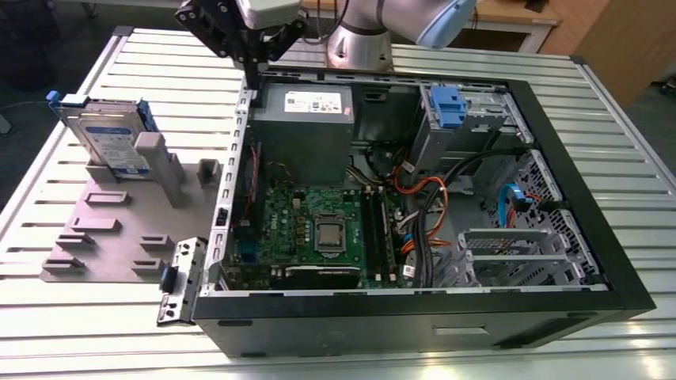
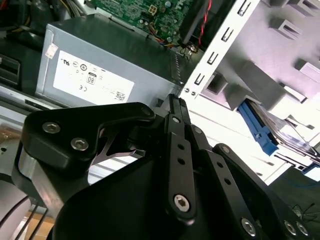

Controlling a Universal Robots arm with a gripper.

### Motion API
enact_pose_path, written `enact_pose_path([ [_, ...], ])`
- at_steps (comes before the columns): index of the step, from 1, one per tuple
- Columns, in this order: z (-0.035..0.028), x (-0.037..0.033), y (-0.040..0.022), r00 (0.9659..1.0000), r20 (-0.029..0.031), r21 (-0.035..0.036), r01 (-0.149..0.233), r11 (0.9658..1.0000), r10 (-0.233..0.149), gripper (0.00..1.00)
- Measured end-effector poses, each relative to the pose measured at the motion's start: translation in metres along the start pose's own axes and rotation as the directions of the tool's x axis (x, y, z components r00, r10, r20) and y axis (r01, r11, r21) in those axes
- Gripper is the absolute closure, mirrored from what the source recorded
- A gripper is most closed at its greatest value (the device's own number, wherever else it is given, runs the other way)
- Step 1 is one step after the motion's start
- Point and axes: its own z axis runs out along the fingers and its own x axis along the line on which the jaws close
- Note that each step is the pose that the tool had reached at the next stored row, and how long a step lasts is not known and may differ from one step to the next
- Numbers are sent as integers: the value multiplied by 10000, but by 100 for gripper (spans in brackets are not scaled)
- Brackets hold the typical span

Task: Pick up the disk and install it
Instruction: 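Reach for the disk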

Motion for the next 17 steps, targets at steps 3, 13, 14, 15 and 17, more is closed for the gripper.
enact_pose_path([
  [3,6,49,1,10000,0,0,1,10000,-1,89],
  [13,12,138,3,10000,-1,0,1,10000,-1,89],
  [14,12,139,3,10000,-1,0,1,10000,-1,89],
  [15,13,139,3,10000,0,0,1,10000,-1,89],
  [17,12,140,3,10000,-1,1,1,10000,-1,89],
])
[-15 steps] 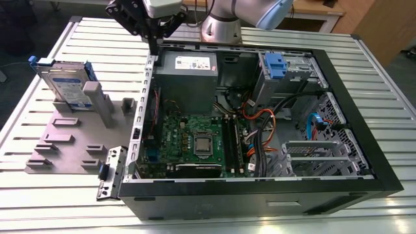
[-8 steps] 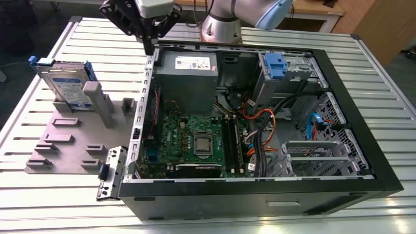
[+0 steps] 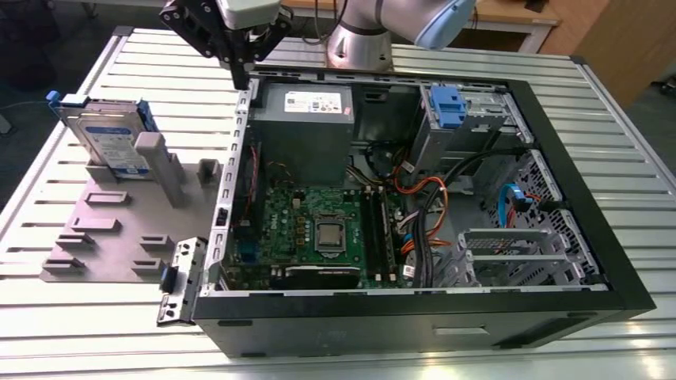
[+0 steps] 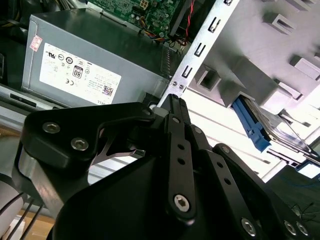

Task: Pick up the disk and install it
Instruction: 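Reach for the disk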

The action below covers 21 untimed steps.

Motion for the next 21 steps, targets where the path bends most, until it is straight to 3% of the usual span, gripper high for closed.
enact_pose_path([
  [5,0,6,-1,10000,0,0,-2,10000,2,89],
  [13,2,79,-6,10000,1,-1,0,10000,0,89],
  [21,2,89,-7,10000,0,0,0,10000,0,89],
])
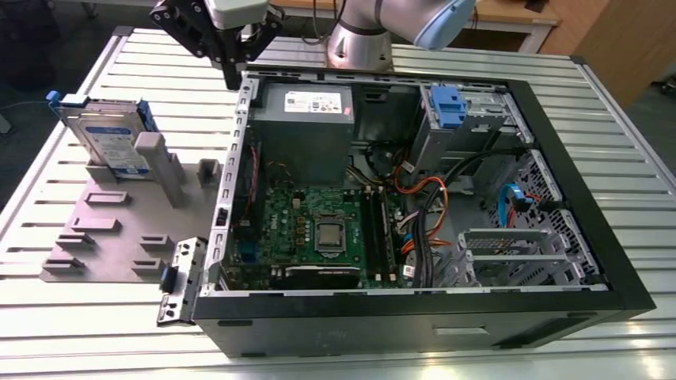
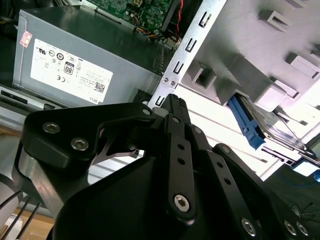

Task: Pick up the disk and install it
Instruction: 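Reach for the disk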

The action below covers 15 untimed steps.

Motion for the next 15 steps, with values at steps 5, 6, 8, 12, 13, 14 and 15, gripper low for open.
enact_pose_path([
  [5,1,21,-2,10000,0,0,0,10000,0,89],
  [6,1,29,-2,10000,0,0,0,10000,0,89],
  [8,2,43,-3,10000,0,0,0,10000,0,89],
  [12,4,66,-5,10000,0,-1,0,10000,0,89],
  [13,3,69,-5,10000,0,0,0,10000,0,89],
  [14,4,71,-6,10000,0,0,0,10000,0,89],
  [15,3,71,-6,10000,0,0,0,10000,0,89],
])
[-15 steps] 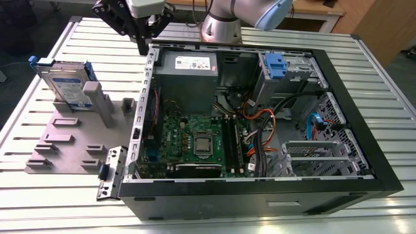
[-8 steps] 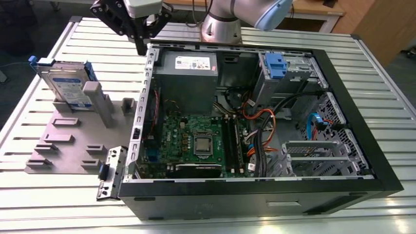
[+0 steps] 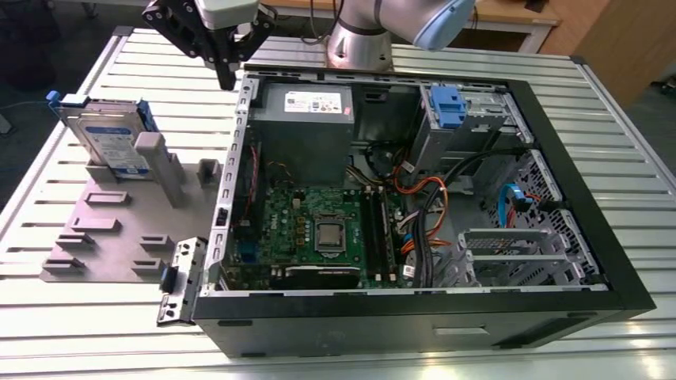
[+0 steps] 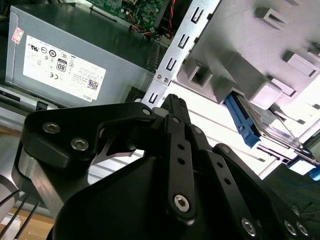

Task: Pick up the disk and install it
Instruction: 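Reach for the disk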

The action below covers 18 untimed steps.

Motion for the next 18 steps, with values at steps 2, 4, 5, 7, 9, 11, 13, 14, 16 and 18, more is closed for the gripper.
enact_pose_path([
  [2,0,0,0,10000,0,0,0,10000,0,89],
  [4,0,0,0,10000,0,0,0,10000,0,89],
  [5,0,0,0,10000,0,0,0,10000,0,89],
  [7,0,0,0,10000,0,0,0,10000,0,89],
  [9,0,4,0,10000,0,0,-1,10000,1,89],
  [11,1,18,-2,10000,0,0,-1,10000,1,89],
  [13,5,55,-4,10000,1,0,-1,10000,1,89],
  [14,8,89,-7,10000,-1,0,0,10000,0,89],
  [16,16,159,-13,10000,0,1,1,10000,-1,89],
  [18,22,228,-18,10000,0,0,-1,10000,1,89],
])
